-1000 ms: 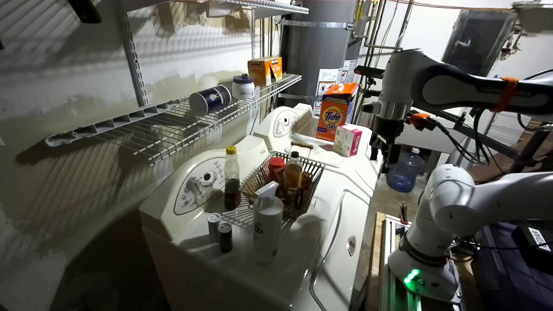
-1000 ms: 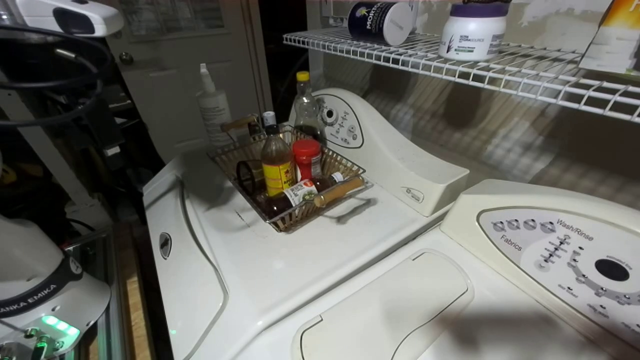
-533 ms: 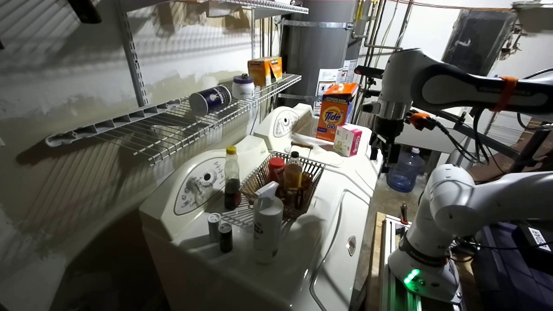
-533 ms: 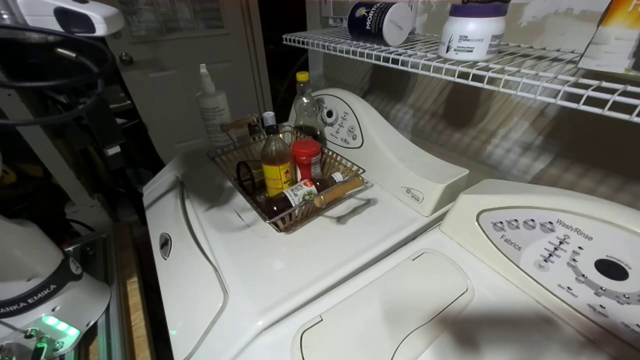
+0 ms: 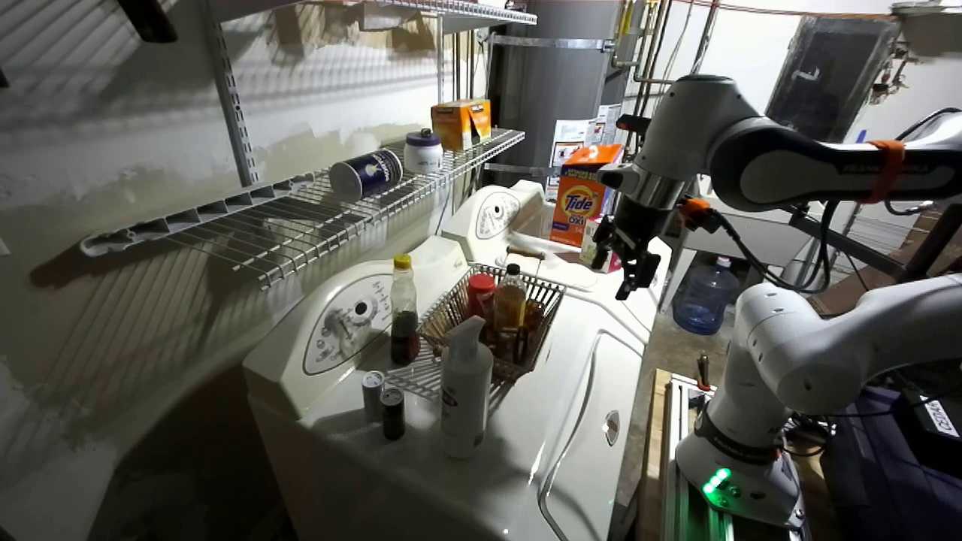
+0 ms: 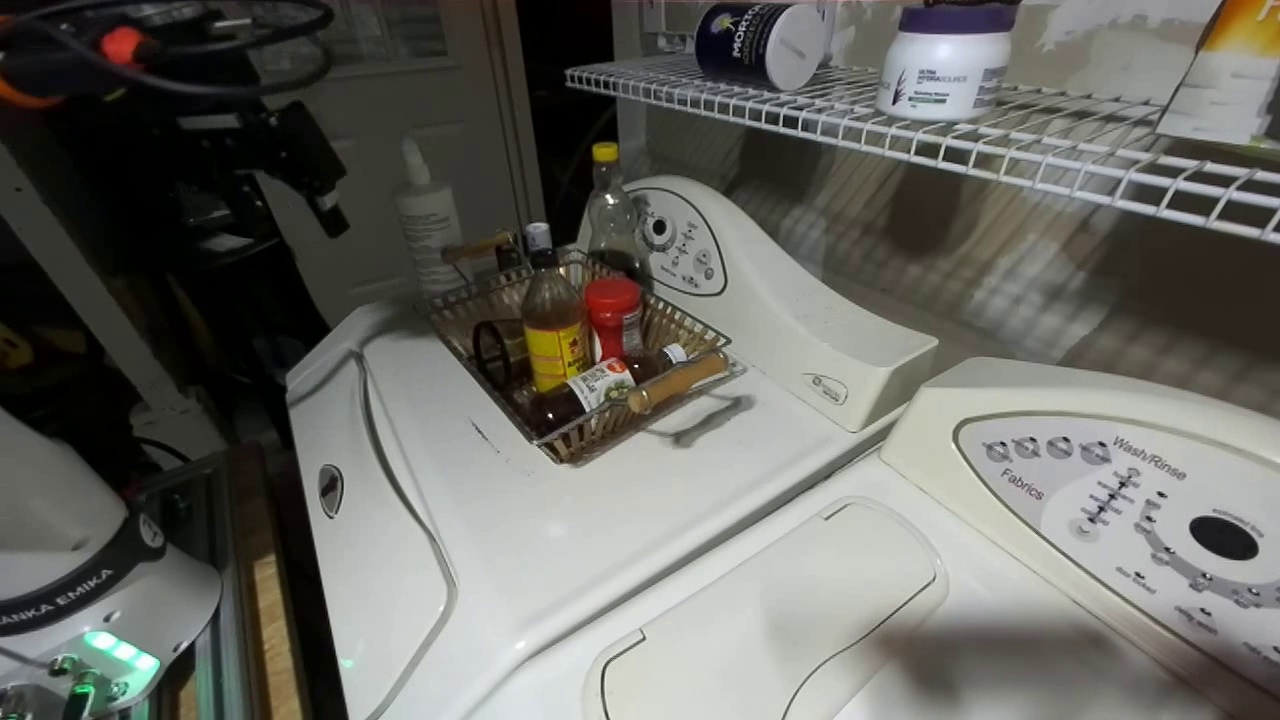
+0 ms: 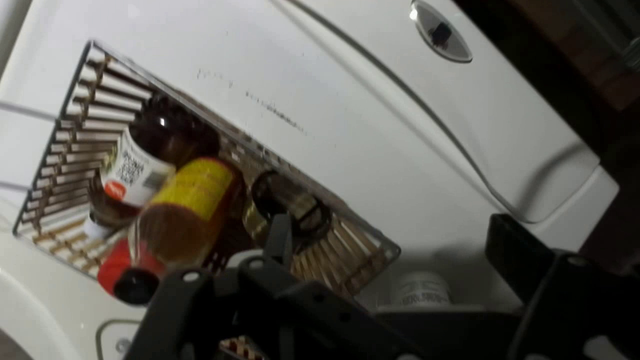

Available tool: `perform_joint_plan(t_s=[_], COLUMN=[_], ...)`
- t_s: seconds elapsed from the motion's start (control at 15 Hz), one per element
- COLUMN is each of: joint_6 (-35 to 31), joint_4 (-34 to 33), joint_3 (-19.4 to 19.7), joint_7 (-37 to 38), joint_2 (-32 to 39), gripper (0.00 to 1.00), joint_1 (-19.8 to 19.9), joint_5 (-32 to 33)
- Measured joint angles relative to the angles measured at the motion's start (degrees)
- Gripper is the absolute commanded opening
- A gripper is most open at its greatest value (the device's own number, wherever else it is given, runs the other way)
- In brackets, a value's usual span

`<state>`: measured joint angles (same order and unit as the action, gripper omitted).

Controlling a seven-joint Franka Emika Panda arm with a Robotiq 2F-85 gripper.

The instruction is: Place the salt cellar vertically upright

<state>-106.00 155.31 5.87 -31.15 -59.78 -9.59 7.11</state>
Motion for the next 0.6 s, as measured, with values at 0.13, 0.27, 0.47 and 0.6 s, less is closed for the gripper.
perform_joint_plan(t_s=[0.13,0.27,0.47,0.6], joint_6=[-7.0,-13.0,-19.1,-21.0], joint_4=[-1.2,-3.6,-10.0,-15.5], joint_3=[-2.4,-4.4,-6.5,-7.2], joint_7=[0.2,0.3,0.3,0.3], joint_2=[5.0,11.1,20.8,26.9], gripper=[1.0,1.0,1.0,1.0], joint_1=[-3.9,-6.1,-6.4,-5.8], joint_5=[0.0,0.2,2.1,4.0])
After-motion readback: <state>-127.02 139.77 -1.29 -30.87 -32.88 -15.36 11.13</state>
